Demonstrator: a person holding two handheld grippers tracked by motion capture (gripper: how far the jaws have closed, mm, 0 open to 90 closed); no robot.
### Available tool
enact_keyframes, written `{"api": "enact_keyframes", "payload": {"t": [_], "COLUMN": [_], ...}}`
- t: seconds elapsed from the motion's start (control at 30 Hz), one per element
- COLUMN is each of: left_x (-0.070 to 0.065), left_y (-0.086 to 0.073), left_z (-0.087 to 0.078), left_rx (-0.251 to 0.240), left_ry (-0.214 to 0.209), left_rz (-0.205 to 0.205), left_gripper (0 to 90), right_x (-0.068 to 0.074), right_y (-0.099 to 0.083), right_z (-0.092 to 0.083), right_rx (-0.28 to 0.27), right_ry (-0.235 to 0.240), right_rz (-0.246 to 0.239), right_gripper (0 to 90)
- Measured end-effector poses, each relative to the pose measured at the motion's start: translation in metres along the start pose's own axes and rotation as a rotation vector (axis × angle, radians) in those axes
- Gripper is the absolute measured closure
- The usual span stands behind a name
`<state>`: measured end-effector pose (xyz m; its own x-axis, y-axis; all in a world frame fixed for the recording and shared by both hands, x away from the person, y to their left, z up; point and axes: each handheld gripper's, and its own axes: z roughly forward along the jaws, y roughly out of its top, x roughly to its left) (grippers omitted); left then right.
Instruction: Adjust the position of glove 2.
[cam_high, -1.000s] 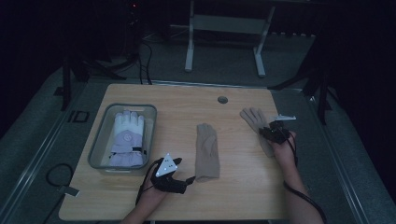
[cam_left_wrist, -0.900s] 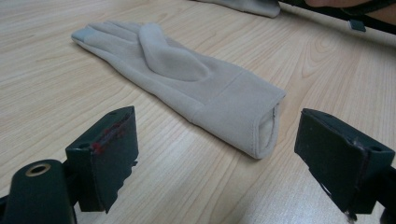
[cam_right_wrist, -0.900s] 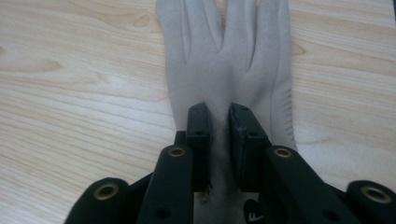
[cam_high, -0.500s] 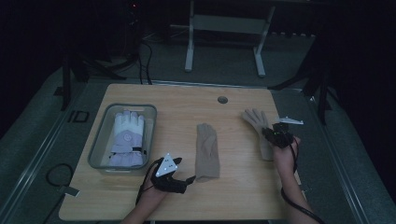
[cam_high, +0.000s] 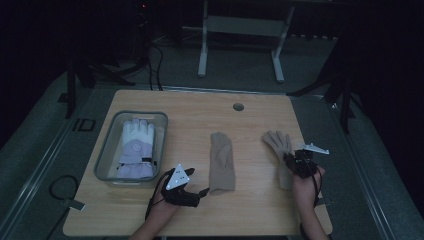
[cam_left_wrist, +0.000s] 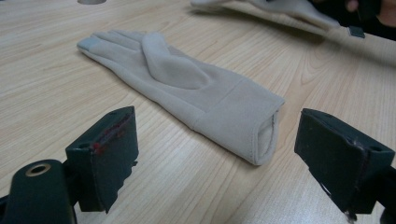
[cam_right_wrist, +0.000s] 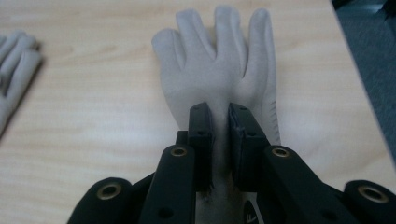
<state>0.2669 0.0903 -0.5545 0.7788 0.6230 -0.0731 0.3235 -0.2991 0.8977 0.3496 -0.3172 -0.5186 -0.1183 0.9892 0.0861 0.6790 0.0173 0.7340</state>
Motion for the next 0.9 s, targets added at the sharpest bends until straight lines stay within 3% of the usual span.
{"api": "enact_keyframes", "payload": {"t": [0.07,0.23,0.37,0.47,0.63,0.77,0.8,0.87,0.9], "left_x": [0.0,0.0,0.001,0.0,0.0,0.001,0.001,0.001,0.001], "left_y": [0.0,0.001,0.0,0.0,0.0,0.0,0.0,0.0,0.0], "left_z": [0.0,-0.001,0.0,0.0,0.0,-0.001,-0.001,-0.001,-0.001], "left_rx": [-0.002,-0.001,0.003,0.004,0.003,0.0,0.0,0.0,0.0], "left_ry": [0.001,0.002,-0.001,-0.006,-0.007,-0.011,-0.011,-0.013,-0.014], "left_rz": [0.002,0.006,0.005,0.007,0.006,0.005,0.005,0.004,0.004], "left_gripper": [13.5,13.5,13.5,13.6,13.6,13.6,13.6,13.6,13.6], "right_x": [0.0,0.002,0.005,0.005,-0.004,-0.013,-0.013,-0.018,-0.023], "right_y": [-0.008,-0.019,-0.021,-0.017,-0.002,0.005,0.005,0.005,0.005], "right_z": [0.0,0.008,0.015,0.012,0.005,0.002,0.002,0.002,0.003], "right_rx": [0.005,0.045,0.066,0.064,0.053,0.026,0.026,0.015,0.032], "right_ry": [0.002,-0.021,-0.006,0.008,0.074,0.133,0.133,0.171,0.22], "right_rz": [0.012,-0.021,-0.038,-0.059,-0.168,-0.291,-0.291,-0.341,-0.37], "right_gripper": [79.9,77.6,63.0,60.9,54.7,53.6,53.6,52.7,52.1]}}
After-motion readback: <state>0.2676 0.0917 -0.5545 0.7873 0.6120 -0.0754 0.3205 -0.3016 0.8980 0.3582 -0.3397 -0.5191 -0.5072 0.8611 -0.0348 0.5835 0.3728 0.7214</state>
